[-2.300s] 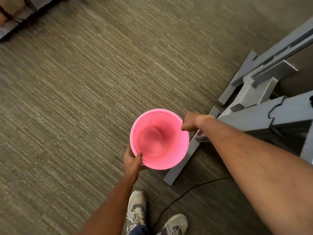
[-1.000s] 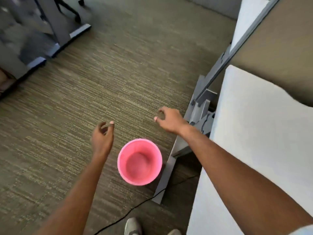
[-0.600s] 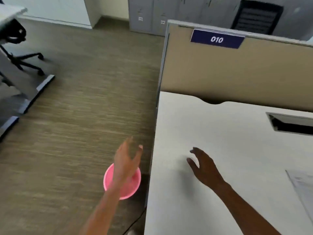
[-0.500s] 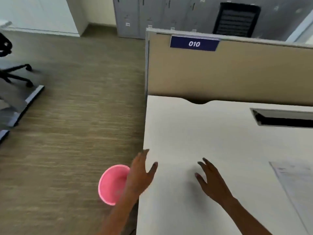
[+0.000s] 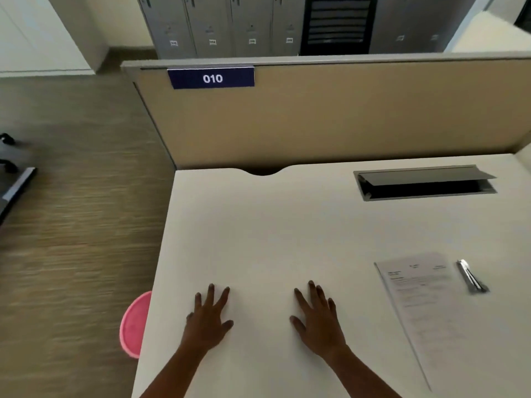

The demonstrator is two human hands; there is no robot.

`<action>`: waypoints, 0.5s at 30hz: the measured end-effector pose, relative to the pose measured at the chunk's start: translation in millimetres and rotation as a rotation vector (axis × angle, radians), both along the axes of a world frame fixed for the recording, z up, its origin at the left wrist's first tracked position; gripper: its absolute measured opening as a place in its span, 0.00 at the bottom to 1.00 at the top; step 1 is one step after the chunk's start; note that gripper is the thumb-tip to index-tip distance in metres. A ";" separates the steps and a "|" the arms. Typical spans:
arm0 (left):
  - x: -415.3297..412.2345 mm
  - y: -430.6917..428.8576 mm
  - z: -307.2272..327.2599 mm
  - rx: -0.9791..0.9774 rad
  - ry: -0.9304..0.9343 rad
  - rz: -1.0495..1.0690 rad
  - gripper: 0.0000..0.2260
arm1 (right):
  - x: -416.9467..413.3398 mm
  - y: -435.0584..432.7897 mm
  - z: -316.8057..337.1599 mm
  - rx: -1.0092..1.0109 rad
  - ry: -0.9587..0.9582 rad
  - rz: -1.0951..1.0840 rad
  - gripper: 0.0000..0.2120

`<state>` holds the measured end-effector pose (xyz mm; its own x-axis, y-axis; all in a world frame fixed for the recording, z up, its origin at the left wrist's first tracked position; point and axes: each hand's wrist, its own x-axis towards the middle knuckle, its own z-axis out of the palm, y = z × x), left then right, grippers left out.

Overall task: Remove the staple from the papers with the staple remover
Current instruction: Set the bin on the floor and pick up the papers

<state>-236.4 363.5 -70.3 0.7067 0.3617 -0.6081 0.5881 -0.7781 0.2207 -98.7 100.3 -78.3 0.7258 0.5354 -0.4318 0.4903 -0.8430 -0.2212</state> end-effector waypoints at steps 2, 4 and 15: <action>5.4 2.8 -3.1 -0.004 0.032 -0.004 0.39 | 2.8 -2.8 -4.3 -0.013 0.029 -0.022 0.32; 7.8 1.5 -5.7 -0.014 0.052 -0.004 0.40 | 5.4 -5.4 -4.1 0.001 0.045 -0.015 0.32; 1.5 -12.5 -12.3 0.125 0.010 0.056 0.37 | 23.2 -13.4 23.4 0.167 0.162 -0.021 0.31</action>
